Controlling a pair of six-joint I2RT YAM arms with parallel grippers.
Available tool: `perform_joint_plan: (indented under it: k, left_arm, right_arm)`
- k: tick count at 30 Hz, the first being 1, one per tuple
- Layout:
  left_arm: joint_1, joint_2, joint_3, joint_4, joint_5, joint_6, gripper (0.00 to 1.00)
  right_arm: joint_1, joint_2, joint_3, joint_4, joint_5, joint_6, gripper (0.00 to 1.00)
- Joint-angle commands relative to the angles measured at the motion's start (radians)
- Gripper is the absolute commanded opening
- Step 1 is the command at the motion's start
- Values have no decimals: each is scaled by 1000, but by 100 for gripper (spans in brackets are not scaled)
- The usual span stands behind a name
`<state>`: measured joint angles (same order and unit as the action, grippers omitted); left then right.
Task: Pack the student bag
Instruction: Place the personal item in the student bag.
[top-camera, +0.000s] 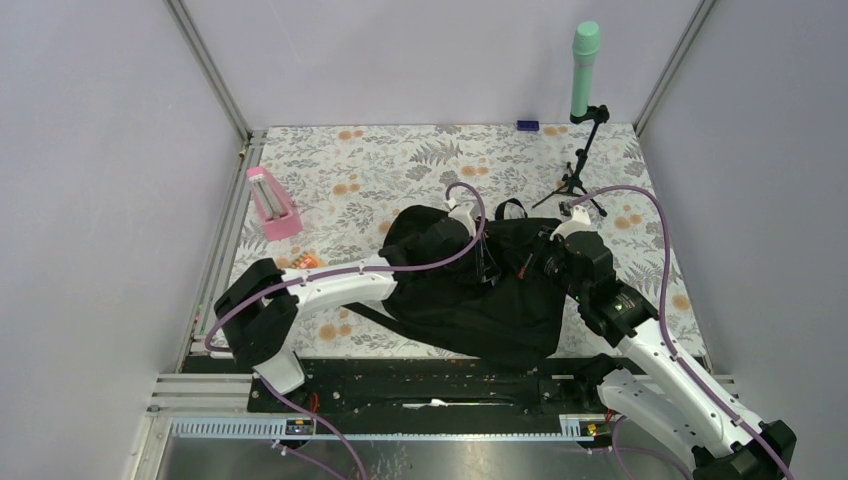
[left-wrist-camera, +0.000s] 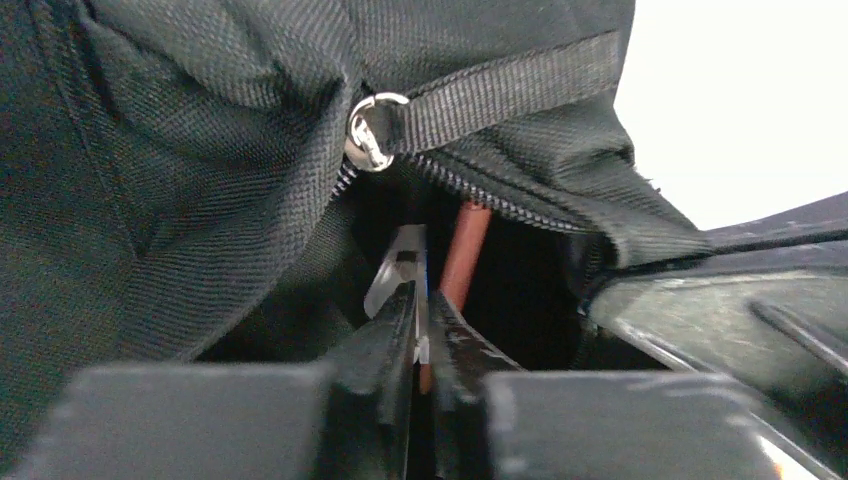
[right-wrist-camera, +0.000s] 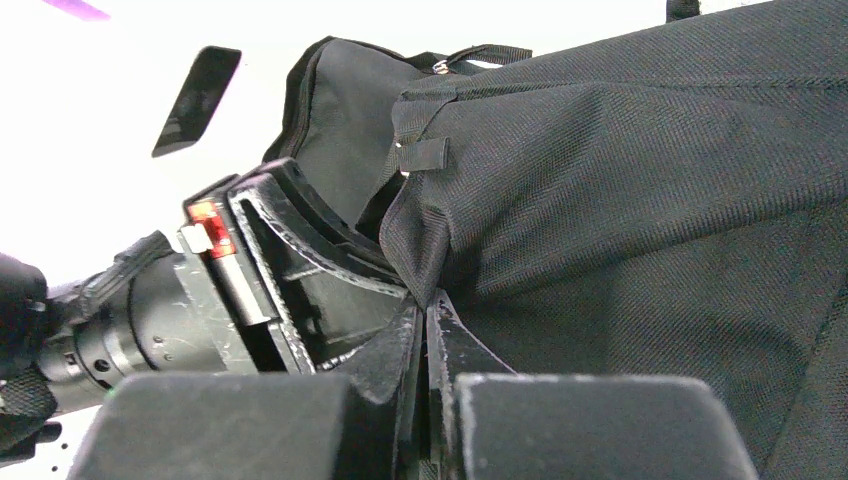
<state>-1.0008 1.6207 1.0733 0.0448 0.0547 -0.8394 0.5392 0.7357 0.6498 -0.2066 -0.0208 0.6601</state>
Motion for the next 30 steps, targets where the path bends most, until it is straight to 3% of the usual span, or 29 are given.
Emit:
perform_joint_plan:
  k: [1,5,9,14,21,24,30]
  left_arm:
    - [-13,4,45,59,13,45,22]
    - [-16,-16,40,53,-4,68,45]
    - [-16,-44,21,53,-17,86,48]
    - [-16,-157,-56,65,-63,144,61]
    - [-3,-434,-174,-127,-217,224,83]
    - [58,-536,-224,-236,-277,224,88]
    - [284,-652,-282,-480,-364,243,89]
  right_arm:
    - [8,-19,57,86,-61,13,0]
    - [8,-18,54,87,-62,16,0]
    - [8,-18,52,86,-61,14,0]
    - [8,-24,51,77,-57,11,0]
    - [9,-28,58,59,-54,-4,0]
    - [8,-30,58,56,-47,-13,0]
    - [8,-25,54,56,-51,-13,0]
